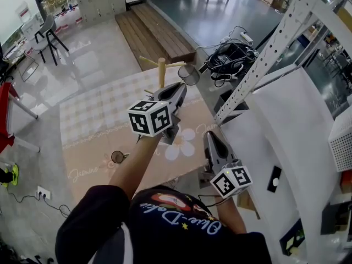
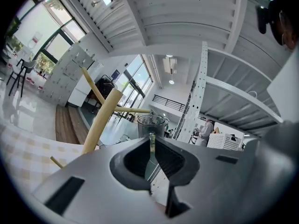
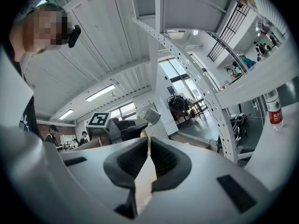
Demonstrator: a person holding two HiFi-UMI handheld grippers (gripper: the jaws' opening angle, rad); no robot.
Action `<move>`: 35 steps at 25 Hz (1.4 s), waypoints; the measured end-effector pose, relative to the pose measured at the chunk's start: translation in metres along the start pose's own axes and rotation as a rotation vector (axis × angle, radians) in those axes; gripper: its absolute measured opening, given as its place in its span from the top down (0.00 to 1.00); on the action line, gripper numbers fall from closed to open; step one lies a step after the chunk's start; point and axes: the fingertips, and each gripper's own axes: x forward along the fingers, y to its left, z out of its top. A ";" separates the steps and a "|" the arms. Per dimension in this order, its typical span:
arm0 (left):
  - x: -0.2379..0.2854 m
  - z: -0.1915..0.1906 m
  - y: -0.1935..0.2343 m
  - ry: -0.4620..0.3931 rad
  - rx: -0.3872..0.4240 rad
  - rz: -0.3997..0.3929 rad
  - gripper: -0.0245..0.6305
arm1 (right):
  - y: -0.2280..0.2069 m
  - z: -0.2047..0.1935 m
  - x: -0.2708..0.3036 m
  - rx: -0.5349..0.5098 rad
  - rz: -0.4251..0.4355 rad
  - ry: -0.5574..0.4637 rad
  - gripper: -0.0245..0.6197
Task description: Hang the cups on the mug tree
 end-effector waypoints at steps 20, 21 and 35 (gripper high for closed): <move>-0.002 0.014 0.004 -0.059 -0.220 -0.092 0.90 | 0.006 -0.008 0.025 -0.011 0.024 0.016 0.92; -0.002 0.014 0.005 -0.060 -0.228 -0.094 0.90 | 0.006 -0.007 0.026 -0.011 0.025 0.015 0.92; -0.005 0.026 0.009 -0.133 -0.395 -0.174 0.90 | 0.010 -0.005 0.042 -0.018 0.036 0.015 0.92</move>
